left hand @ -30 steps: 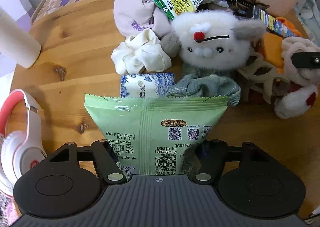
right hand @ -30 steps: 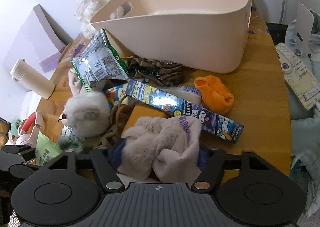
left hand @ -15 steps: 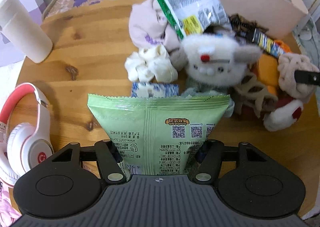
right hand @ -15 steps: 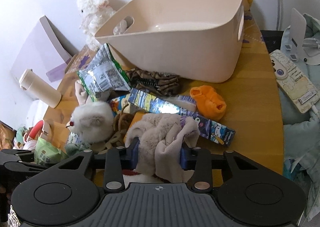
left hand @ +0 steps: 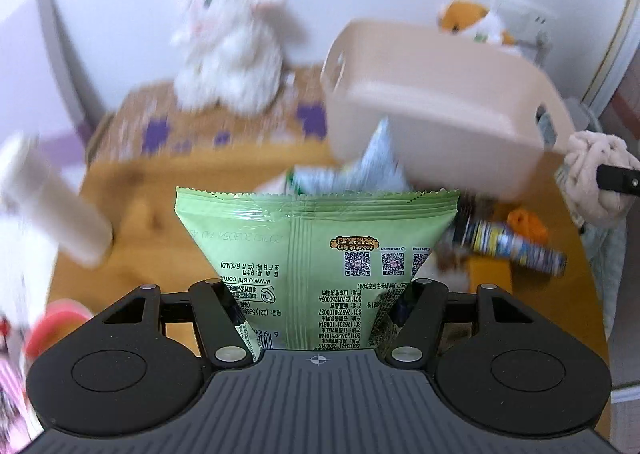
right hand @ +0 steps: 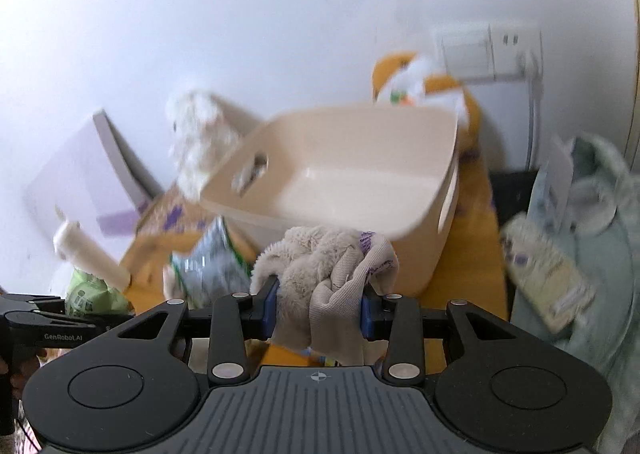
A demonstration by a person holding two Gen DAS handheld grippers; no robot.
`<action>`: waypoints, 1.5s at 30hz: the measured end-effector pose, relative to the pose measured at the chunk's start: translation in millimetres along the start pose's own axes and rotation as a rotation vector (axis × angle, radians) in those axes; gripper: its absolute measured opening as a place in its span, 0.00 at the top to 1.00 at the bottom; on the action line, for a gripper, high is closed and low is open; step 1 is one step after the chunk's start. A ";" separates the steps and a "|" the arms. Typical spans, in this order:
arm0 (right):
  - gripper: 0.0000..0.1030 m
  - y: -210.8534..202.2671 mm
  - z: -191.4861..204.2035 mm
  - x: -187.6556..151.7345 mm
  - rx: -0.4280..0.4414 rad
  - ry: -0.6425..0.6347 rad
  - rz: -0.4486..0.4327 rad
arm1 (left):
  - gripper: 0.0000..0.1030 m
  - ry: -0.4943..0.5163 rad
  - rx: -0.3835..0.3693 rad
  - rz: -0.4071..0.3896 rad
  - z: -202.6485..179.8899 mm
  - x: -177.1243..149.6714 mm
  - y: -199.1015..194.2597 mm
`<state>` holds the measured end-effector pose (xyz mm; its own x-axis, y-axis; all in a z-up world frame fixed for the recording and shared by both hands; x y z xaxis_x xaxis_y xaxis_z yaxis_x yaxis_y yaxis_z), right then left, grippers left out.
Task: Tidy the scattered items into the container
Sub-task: 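Grasp the green snack bag with left gripper while right grasps the pink towel bundle, then carry both items into the beige basket and open both grippers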
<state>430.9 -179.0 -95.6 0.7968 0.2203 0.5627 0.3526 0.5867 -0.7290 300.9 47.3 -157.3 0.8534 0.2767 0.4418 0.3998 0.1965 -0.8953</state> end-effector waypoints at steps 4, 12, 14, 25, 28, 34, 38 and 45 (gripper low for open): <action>0.65 -10.3 -5.6 26.7 -0.020 -0.009 -0.068 | 0.39 0.035 -0.011 -0.078 -8.9 40.6 -9.5; 0.65 -10.3 -7.8 65.4 -0.064 -0.041 -0.150 | 0.39 0.118 -0.019 -0.204 -45.3 117.2 -17.3; 0.64 -9.6 -6.9 72.7 -0.069 -0.049 -0.164 | 0.39 0.131 -0.020 -0.216 -55.3 131.8 -13.8; 0.64 32.5 -19.6 92.9 -0.145 -0.064 -0.104 | 0.39 0.176 0.050 -0.202 -97.6 178.9 51.6; 0.64 49.2 -23.3 96.6 -0.175 -0.085 -0.071 | 0.39 0.184 0.045 -0.139 -108.4 180.3 74.6; 0.64 79.9 -29.7 90.8 -0.225 -0.106 0.008 | 0.39 0.187 0.063 0.008 -119.3 173.6 116.1; 0.63 91.0 -34.9 81.4 -0.243 -0.097 0.051 | 0.39 0.208 0.062 0.044 -121.7 168.8 131.4; 0.45 95.2 -33.9 76.2 -0.281 -0.141 0.072 | 0.30 0.247 0.020 0.087 -127.6 163.3 139.6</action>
<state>541.8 -132.8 -135.3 0.7559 0.3705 0.5398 0.4349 0.3322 -0.8370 538.7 -0.2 -217.4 0.9411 0.0562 0.3335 0.3165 0.2013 -0.9270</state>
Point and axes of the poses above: each gripper's, at about its wrist camera, not at the fingertips, and y roughly the way its jaws point, z to its left, x to its top, the point moved 8 cm from there along y, roughly the way its jaws point, and after that the axes turned 9 degrees about z, right-handed, at the moved point
